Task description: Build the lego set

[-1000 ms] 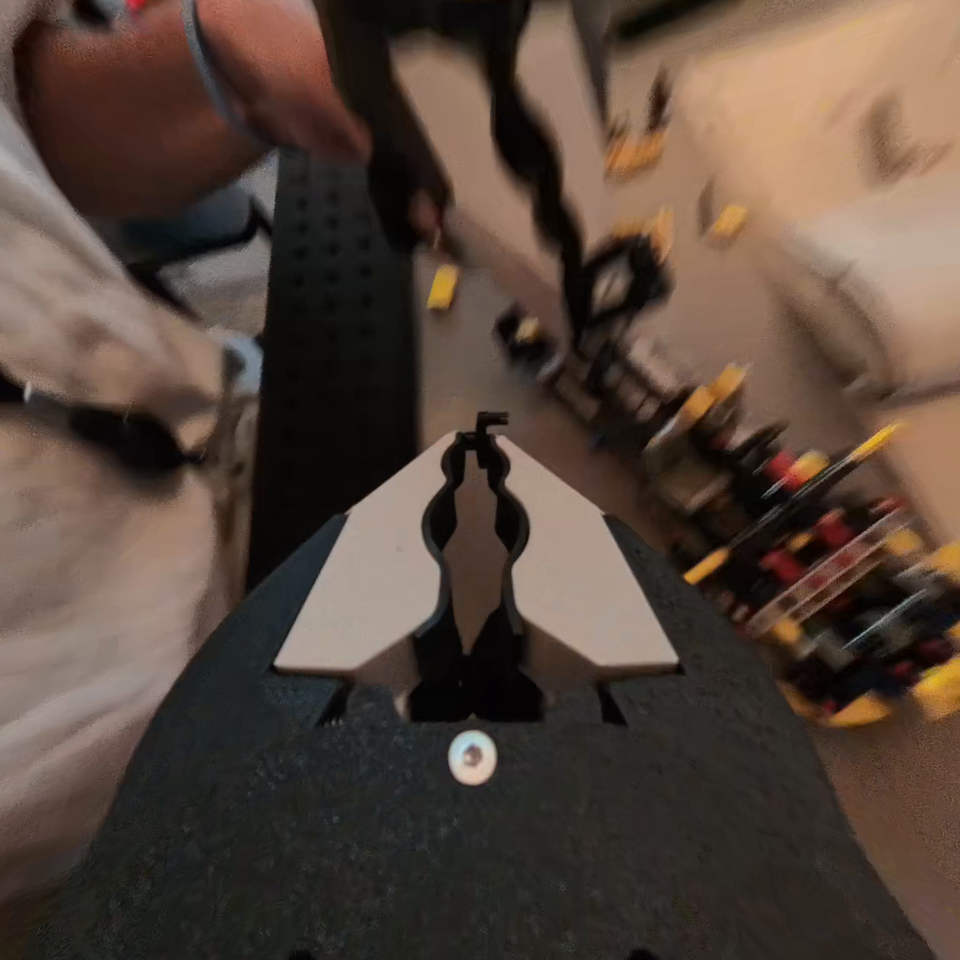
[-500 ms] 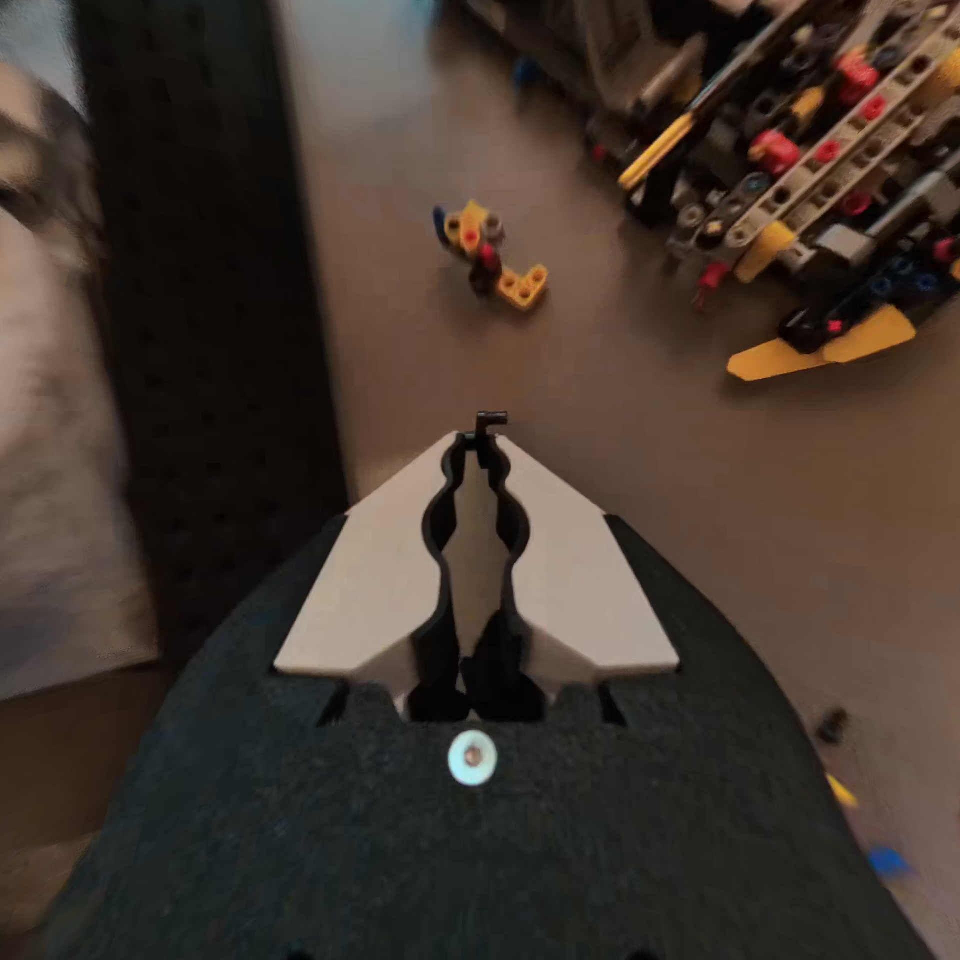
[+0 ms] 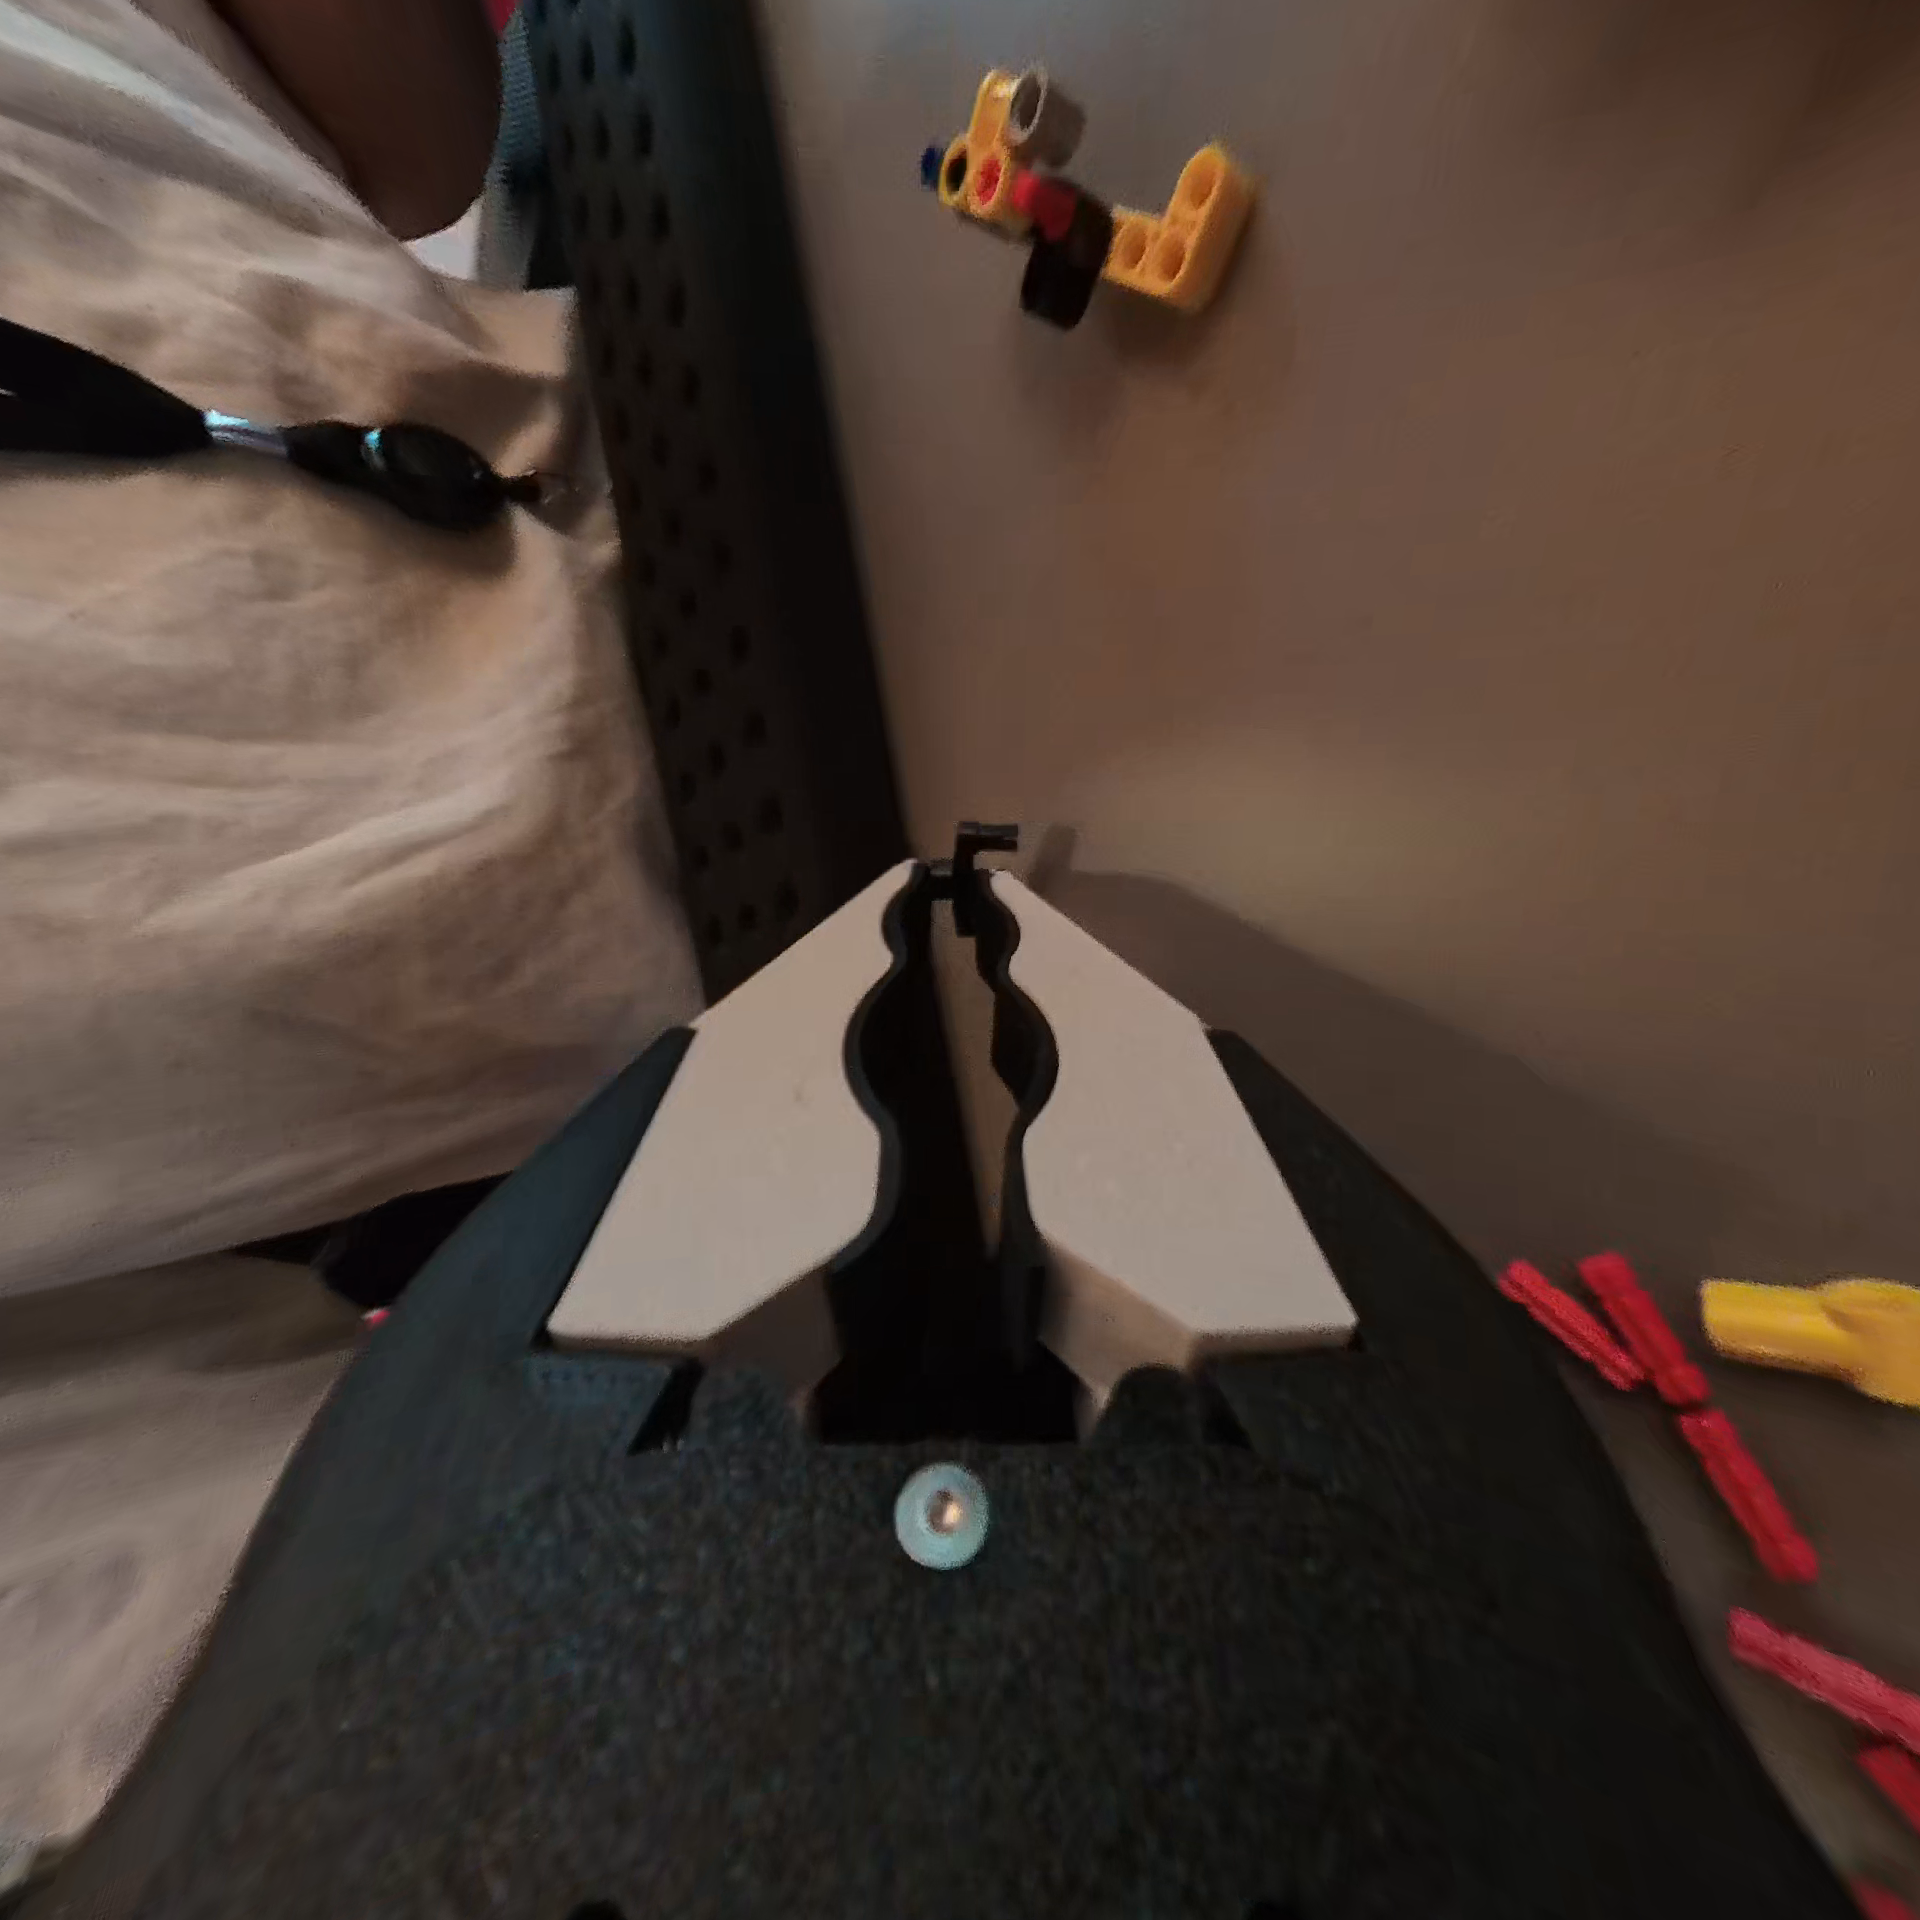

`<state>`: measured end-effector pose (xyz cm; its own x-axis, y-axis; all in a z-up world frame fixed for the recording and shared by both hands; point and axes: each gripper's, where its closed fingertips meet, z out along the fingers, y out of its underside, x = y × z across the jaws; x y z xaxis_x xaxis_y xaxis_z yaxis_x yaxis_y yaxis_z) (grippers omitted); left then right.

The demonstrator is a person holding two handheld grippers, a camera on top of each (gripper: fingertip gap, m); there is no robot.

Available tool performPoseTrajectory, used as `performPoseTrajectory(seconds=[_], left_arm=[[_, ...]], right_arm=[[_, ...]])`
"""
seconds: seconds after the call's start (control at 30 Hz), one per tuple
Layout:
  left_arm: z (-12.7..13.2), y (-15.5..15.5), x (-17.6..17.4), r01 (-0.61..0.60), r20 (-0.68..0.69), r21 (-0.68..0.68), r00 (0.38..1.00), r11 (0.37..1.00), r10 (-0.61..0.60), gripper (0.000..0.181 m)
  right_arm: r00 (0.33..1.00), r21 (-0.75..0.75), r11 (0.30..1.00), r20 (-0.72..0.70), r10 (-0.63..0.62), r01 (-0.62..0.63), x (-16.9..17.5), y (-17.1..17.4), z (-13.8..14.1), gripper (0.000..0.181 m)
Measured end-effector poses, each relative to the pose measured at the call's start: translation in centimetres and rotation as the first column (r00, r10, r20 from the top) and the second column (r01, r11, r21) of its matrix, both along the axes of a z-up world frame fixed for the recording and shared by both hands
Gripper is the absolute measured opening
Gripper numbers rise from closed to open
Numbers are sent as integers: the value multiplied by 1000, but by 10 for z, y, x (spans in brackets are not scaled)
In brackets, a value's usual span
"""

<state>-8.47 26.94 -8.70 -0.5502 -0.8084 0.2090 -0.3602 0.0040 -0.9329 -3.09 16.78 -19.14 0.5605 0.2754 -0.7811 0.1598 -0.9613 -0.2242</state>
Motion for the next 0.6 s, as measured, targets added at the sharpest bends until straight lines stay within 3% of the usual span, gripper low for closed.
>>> performPoseTrajectory(seconds=[0.03, 0.2, 0.6], left_arm=[[0, 0, 0, 0, 0, -4, 1000, 1000, 0, 9], [0, -1, 0, 10, -7, -15, 1000, 1000, -10, 9], [-4, 1, 0, 10, -20, -10, 1000, 1000, -10, 9]], right_arm=[[999, -36, 999, -41, 10, -11, -2, -3, 2, 7], [991, -186, 977, -108, 83, -102, -5, -17, -5, 8], [989, -152, 981, -103, 105, -120, 7, -10, -8, 9]])
